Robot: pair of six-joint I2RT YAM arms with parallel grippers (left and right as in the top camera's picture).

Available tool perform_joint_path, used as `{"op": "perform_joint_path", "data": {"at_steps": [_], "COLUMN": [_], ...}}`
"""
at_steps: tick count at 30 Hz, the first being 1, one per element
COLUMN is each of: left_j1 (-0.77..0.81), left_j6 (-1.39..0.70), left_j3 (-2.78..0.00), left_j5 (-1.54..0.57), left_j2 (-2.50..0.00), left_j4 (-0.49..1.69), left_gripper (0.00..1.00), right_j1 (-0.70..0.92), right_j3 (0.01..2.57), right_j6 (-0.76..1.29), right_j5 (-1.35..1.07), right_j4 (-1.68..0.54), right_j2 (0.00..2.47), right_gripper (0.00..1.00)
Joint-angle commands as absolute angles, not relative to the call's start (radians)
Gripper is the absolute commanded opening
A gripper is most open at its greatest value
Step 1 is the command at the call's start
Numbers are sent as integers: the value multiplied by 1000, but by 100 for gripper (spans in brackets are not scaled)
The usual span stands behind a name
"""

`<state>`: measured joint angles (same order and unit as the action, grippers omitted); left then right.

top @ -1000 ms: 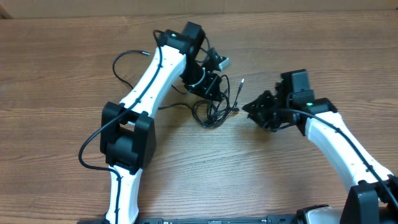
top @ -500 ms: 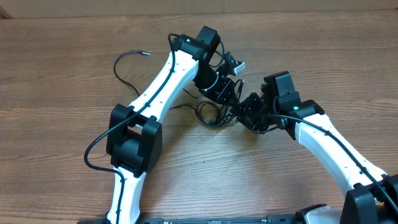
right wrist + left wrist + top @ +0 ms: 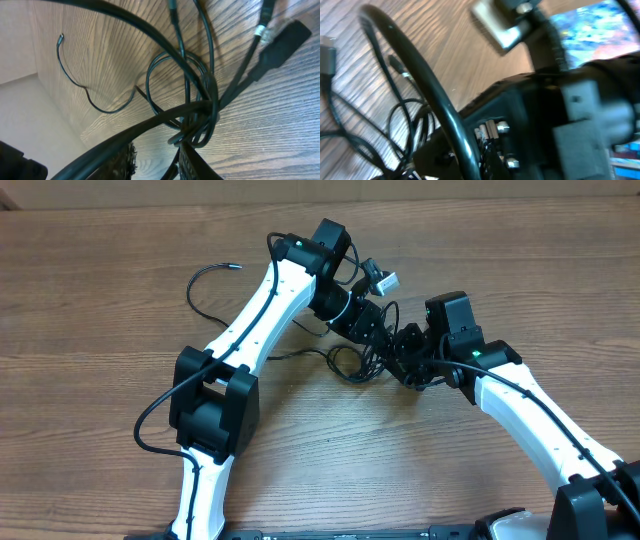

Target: Untangle cables

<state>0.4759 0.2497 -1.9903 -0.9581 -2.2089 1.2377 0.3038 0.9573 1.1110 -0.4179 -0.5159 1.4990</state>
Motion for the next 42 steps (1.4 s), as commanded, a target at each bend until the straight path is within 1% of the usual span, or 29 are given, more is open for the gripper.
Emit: {"op": "perform_joint_path", "data": {"at_steps": [1, 6, 14, 22, 28, 29, 30, 34, 36, 37, 38, 42], "left_j1": [480, 480, 460, 457, 457, 457, 457, 457, 457, 457, 457, 457], "left_j6": [300, 300, 311, 311, 316, 316, 316, 316, 317, 319, 319, 318], "left_j3": [-2012, -2012, -2012, -2012, -2012, -2012, -2012, -2012, -2012, -2012, -2012, -2012], "left_j5": [-1120, -1129, -1206, -1223, -1250, -1250, -1250, -1248, -1245, -1245, -1235, -1119], "left_j2": [-2203, -2203, -2203, -2203, -2203, -2203, -2203, -2203, -2203, -2203, -2203, -2203], "left_j4": [1233, 1226, 1225, 1225, 1226, 1226, 1226, 1233, 1237, 1241, 1245, 1275], "left_gripper": [4, 4, 4, 4, 4, 4, 4, 4, 4, 4, 4, 4], "right_j1": [311, 310, 310, 310, 310, 310, 310, 310, 310, 310, 310, 310], "right_j3": [973, 973, 973, 973, 973, 973, 973, 972, 972, 972, 972, 972], "right_j6": [1131, 1156, 1156, 1156, 1156, 1156, 1156, 1170, 1184, 1187, 1196, 1205], "right_j5": [-394, -393, -393, -390, -320, -304, -284, -212, -201, -202, -202, -203], "right_j4": [-503, -510, -511, -522, -553, -556, -559, -559, -558, -554, -554, -556], "right_j2": [1504, 1504, 1504, 1504, 1504, 1504, 1504, 1504, 1504, 1504, 1504, 1504], "right_gripper": [28, 28, 28, 28, 27, 27, 23, 16, 11, 5, 4, 4]}}
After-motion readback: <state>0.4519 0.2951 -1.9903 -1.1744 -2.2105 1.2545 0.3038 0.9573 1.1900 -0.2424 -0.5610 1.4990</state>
